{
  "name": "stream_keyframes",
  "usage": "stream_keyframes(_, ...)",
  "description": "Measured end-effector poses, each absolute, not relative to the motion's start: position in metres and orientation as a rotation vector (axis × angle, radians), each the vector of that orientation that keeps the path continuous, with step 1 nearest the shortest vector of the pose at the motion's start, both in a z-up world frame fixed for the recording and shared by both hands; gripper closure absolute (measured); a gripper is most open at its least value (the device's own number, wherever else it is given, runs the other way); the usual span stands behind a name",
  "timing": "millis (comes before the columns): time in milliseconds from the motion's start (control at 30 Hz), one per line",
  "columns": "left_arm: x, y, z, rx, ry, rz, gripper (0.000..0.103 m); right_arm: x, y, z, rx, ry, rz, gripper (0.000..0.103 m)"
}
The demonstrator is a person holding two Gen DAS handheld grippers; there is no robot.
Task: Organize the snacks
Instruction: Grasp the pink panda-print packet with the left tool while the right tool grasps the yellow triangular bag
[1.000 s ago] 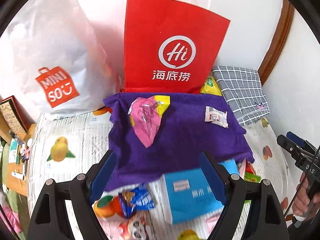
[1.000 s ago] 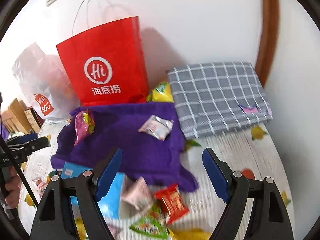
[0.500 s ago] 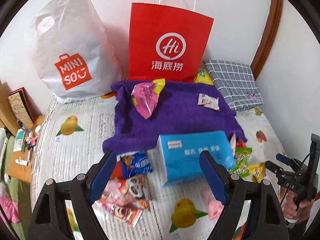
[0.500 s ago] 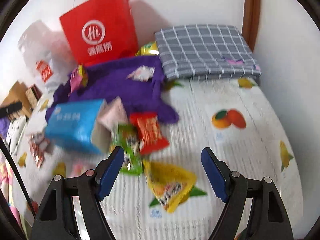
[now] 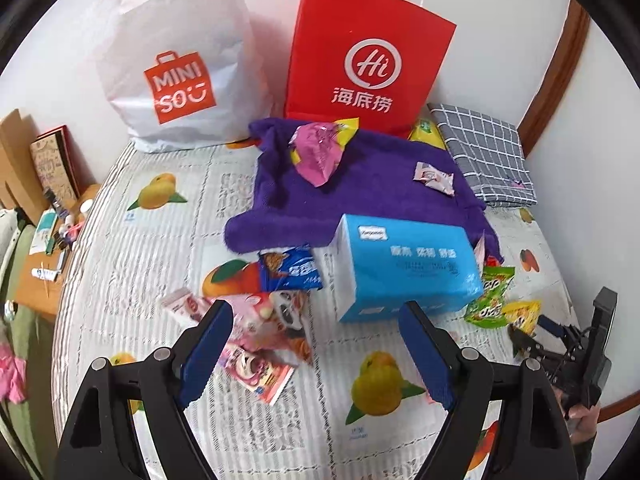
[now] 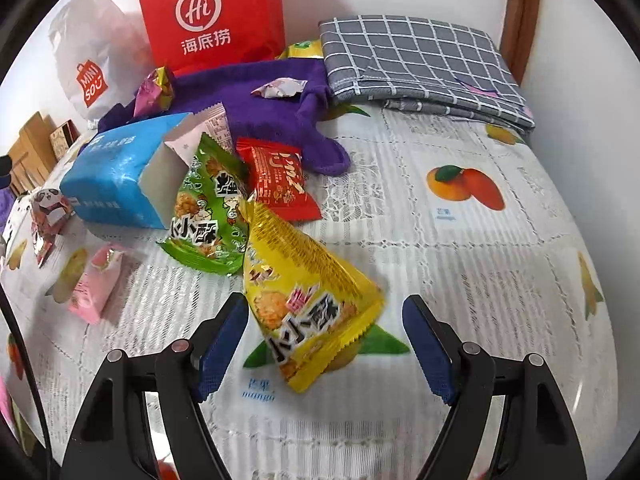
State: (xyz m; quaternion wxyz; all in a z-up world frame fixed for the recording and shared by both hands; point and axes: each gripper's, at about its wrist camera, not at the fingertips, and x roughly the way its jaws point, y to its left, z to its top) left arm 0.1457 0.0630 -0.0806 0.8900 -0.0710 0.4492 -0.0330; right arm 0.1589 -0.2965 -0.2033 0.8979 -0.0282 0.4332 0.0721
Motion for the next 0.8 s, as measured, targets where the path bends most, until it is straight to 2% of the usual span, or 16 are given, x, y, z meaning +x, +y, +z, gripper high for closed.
stream_keyframes(33, 0.144, 0.065, -0.082, -0.145, 0.933, -0.059, 0.019, 0.162, -0.296, -0.205, -0.058, 0.898, 0.151, 0.024)
stream_keyframes(100, 0.141, 0.068, -0.085, -0.140, 0.935, -0.042, 0.019, 0.168, -0.296, -0.208, -0.056, 0.899, 0.159, 0.028)
stream_keyframes(133, 0.139, 0.069, -0.088, -0.138, 0.938, -0.034, 0.019, 0.171, -0.296, -0.210, -0.055, 0.901, 0.160, 0.034)
stream_keyframes(300, 0.134, 0.079, -0.103, -0.128, 0.957, 0.009, 0.019, 0.170, -0.297, -0.208, -0.045, 0.842, 0.140, 0.043)
stream_keyframes(800, 0.164, 0.096, -0.141, -0.183, 0.980, 0.003, 0.019, 0.172, -0.294, -0.216, -0.026, 0.840, 0.087, 0.044)
